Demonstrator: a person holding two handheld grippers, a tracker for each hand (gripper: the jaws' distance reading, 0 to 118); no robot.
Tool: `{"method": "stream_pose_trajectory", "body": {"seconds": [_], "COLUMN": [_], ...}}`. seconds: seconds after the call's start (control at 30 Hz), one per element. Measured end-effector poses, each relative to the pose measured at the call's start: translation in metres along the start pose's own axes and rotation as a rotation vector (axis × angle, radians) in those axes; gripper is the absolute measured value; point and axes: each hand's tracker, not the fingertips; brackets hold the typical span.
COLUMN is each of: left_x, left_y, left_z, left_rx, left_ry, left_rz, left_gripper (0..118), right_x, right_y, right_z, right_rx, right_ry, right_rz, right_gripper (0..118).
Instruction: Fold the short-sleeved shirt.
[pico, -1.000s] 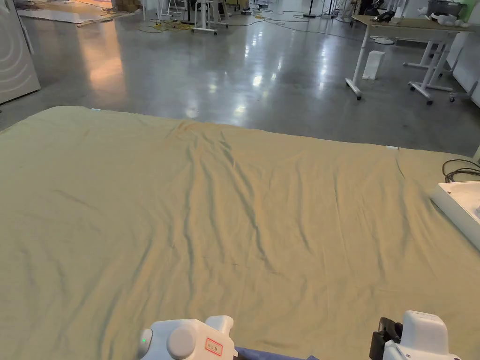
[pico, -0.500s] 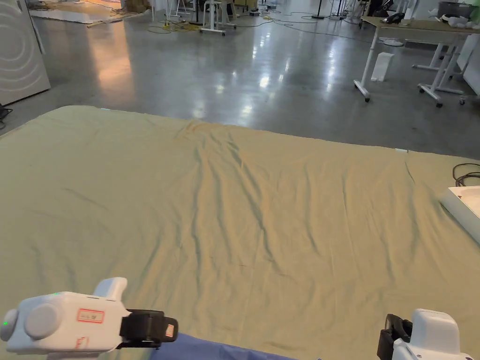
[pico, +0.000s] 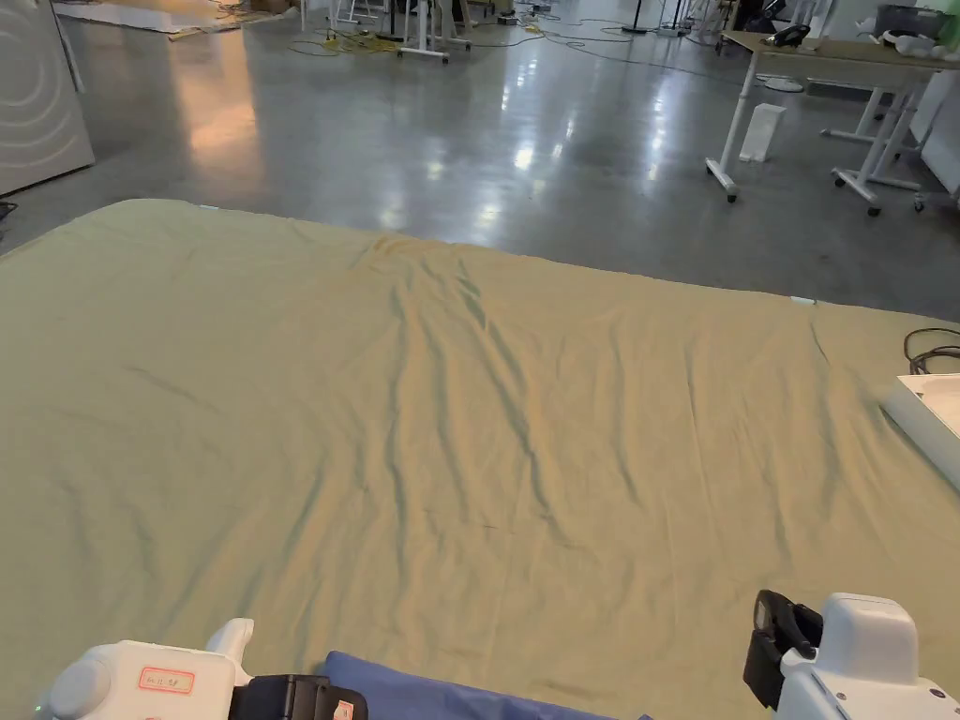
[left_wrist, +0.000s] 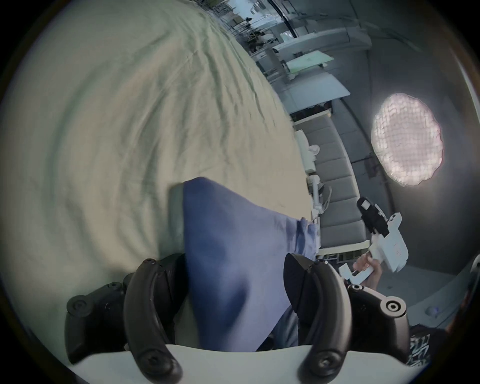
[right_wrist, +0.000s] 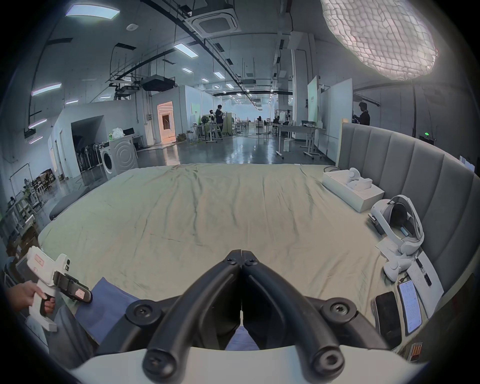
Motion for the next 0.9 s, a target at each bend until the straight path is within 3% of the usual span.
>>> {"method": "stream_pose_trajectory", "body": {"seconds": [0.1, 0.13, 0.17, 0.3, 0.5, 0.7, 0.9], "left_x": [0.001, 0.003, 0.004, 0.003, 0.021, 0.058, 0.088], "left_y": [-0.001, -0.002, -0.002, -0.005, -0.011, -0.01, 0.001], "left_z": [-0.009, -0.013, -0.017, -0.022, -0.014, 0.013, 0.069], "left_rx": [-0.006, -0.007, -0.013, -0.008, 0.03, 0.065, 0.134], "left_ry": [-0.021, -0.012, 0.004, 0.003, 0.044, 0.071, 0.222], "left_rz": [-0.02, -0.049, -0.06, -0.022, 0.012, -0.058, -0.103], "left_gripper": [75, 66, 49, 23, 16, 15, 15], "right_x": [-0.004, -0.006, -0.007, -0.01, -0.009, -0.007, -0.006], "right_y": [0.001, 0.002, 0.002, 0.002, 0.003, 0.005, 0.007], "right_z": [-0.001, -0.001, -0.001, -0.001, -0.002, -0.003, -0.004], "right_rx": [0.007, 0.005, 0.005, 0.004, -0.003, -0.004, 0.005], "right_ry": [0.011, 0.011, 0.014, 0.015, 0.005, 0.001, 0.006], "right_rz": [0.001, 0.002, 0.004, 0.013, 0.018, 0.018, 0.023], "right_gripper": [0, 0, 0, 0, 0, 0, 0]}}
